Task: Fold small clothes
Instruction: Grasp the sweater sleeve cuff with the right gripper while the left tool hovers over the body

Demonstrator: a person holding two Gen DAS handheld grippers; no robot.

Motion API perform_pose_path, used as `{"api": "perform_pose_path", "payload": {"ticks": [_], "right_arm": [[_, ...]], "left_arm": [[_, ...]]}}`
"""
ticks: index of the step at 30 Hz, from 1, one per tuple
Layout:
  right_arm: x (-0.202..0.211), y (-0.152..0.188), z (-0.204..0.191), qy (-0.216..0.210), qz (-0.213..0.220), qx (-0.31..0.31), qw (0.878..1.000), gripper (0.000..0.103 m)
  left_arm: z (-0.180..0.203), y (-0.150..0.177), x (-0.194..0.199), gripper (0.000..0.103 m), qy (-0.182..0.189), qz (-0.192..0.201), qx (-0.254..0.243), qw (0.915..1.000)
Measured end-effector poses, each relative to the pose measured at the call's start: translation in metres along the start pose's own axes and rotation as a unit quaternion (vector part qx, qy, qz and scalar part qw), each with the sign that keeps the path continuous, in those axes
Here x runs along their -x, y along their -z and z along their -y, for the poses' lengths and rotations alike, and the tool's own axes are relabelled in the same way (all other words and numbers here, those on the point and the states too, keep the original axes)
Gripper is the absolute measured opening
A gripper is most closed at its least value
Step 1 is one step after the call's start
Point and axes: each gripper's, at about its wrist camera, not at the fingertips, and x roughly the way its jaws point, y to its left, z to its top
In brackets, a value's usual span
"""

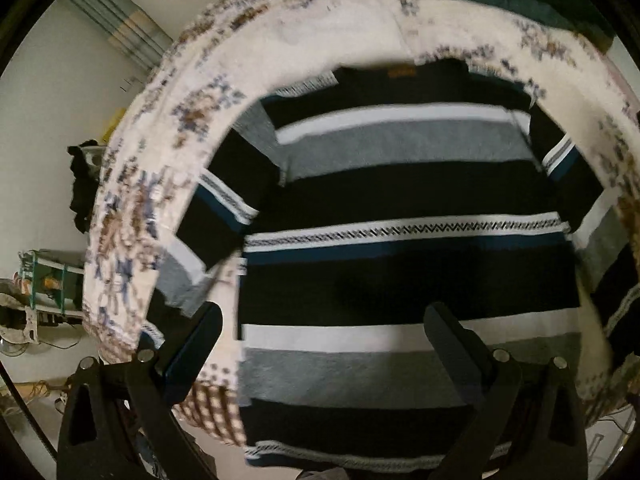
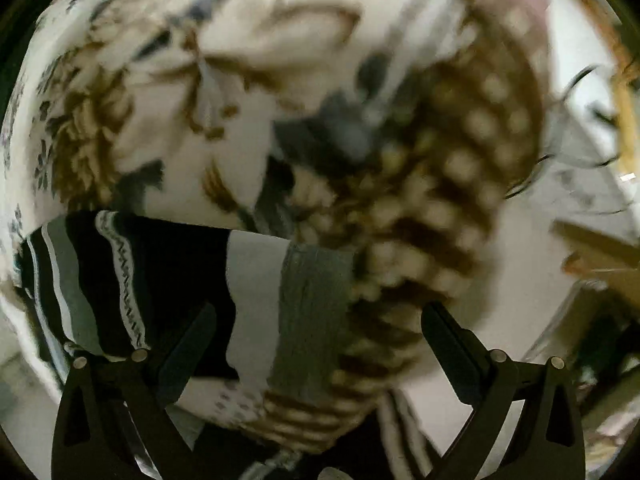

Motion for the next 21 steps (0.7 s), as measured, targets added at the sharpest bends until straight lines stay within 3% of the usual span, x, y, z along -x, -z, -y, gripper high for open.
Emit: {"api": "perform_pose_path", "payload": {"ticks": [3, 4, 5, 6, 12, 16, 21], "right_arm": [[-0.006, 0.004, -0.014, 0.003, 0.02, 0.025, 0.999, 0.073], [-0.001, 0.006, -0.019, 0.014, 0.034, 0.035, 0.999, 0.047], [0.007, 0.008, -0.022, 0.014, 0.046, 0.04, 0.998, 0.008], [0.017, 0.009, -0.025, -0.01, 0.057, 0.046, 0.997, 0.007], [0.102, -0.024, -0.041, -0.04, 0.136, 0.083, 0.986, 0.007], [0.144, -0.073, -0.065, -0.024, 0.181, 0.109, 0.977, 0.007], [0.165, -0.124, -0.087, -0.01, 0.213, 0.13, 0.968, 0.007]], "left_arm": [[0.015, -0.004, -0.028, 0.103, -0.004, -0.013, -0.003, 0.9999], [0.018, -0.005, -0.034, 0.103, -0.004, -0.015, -0.004, 0.9999], [0.021, -0.007, -0.04, 0.103, -0.001, -0.016, -0.004, 0.9999], [0.023, -0.009, -0.042, 0.103, 0.004, -0.016, -0.003, 0.9999], [0.038, -0.019, -0.045, 0.103, 0.022, -0.003, 0.0, 0.9998], [0.055, -0.026, -0.042, 0.103, 0.047, -0.001, 0.001, 0.9989], [0.073, -0.033, -0.042, 0.103, 0.065, 0.0, 0.0, 0.9979]]}}
